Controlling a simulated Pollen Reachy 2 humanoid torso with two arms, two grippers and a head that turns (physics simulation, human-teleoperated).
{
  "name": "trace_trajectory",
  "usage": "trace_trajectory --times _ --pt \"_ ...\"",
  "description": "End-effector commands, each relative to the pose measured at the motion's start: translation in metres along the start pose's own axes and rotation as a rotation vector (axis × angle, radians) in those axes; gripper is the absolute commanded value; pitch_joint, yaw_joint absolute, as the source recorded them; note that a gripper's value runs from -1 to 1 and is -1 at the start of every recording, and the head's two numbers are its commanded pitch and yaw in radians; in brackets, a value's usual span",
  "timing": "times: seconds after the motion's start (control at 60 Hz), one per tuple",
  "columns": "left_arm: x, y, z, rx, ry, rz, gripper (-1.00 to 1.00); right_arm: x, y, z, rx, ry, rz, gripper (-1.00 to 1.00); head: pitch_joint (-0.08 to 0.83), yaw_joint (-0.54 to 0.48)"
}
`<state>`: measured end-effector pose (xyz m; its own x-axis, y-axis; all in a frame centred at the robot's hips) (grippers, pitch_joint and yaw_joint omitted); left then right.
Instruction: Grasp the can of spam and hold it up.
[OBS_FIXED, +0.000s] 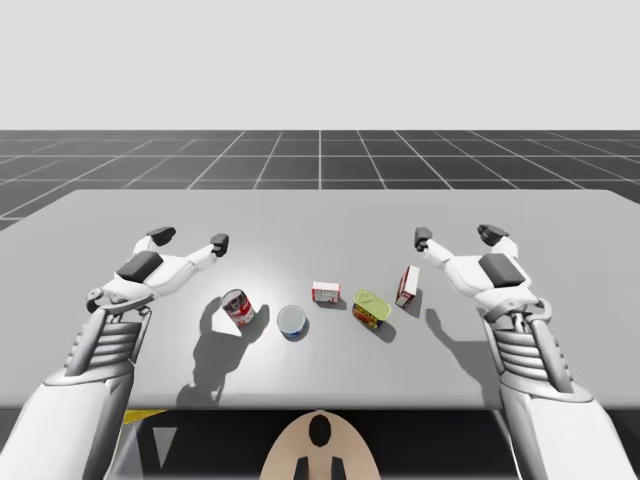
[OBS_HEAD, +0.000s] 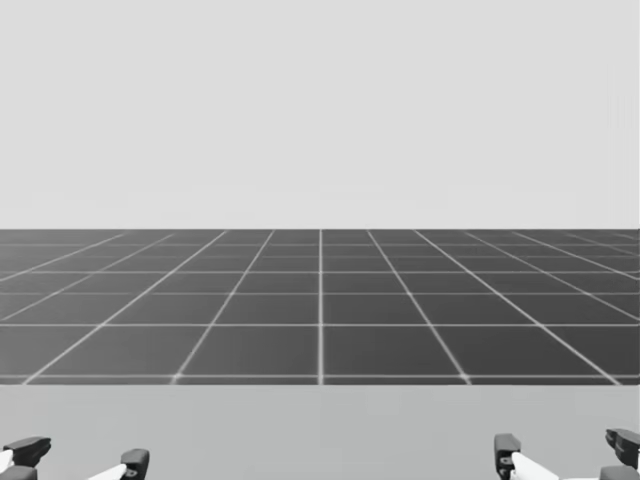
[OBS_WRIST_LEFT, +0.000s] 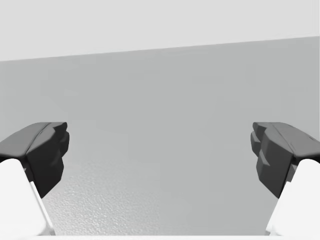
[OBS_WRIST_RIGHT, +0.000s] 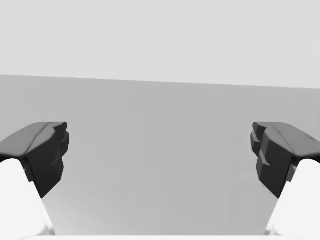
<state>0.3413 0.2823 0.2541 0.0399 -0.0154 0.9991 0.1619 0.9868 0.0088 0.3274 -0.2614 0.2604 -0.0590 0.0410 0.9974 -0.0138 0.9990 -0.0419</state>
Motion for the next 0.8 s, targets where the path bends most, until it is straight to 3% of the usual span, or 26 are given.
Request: trace_trajectory --times 0.017,0.167,0.55,0.8 --pt "-0.0007 0.0000 -0.0005 0.003 0.000 -0.006 -1.00 -0.0023 0.0008 -0.0001 -0.065 -0.052 -0.001 -1.00 -0.003 0.00" --pt "-0.0004 0.0004 -0.0009 0.007 -0.002 -0.007 -1.00 -0.0016 0.0001 -0.0018 -0.032 -0.027 -0.003 -1.00 0.045 0.01" --pt "0.0004 0.0026 -0.0013 0.024 -0.006 -0.018 -1.00 -0.0032 -0.0003 -0.0045 -0.058 -0.023 0.008 -1.00 0.367 0.01" --pt "0.0010 0.0048 -0.0023 0.043 -0.001 -0.025 -1.00 -0.0034 0.0003 -0.0048 -0.062 -0.027 0.019 -1.00 0.513 -0.04"
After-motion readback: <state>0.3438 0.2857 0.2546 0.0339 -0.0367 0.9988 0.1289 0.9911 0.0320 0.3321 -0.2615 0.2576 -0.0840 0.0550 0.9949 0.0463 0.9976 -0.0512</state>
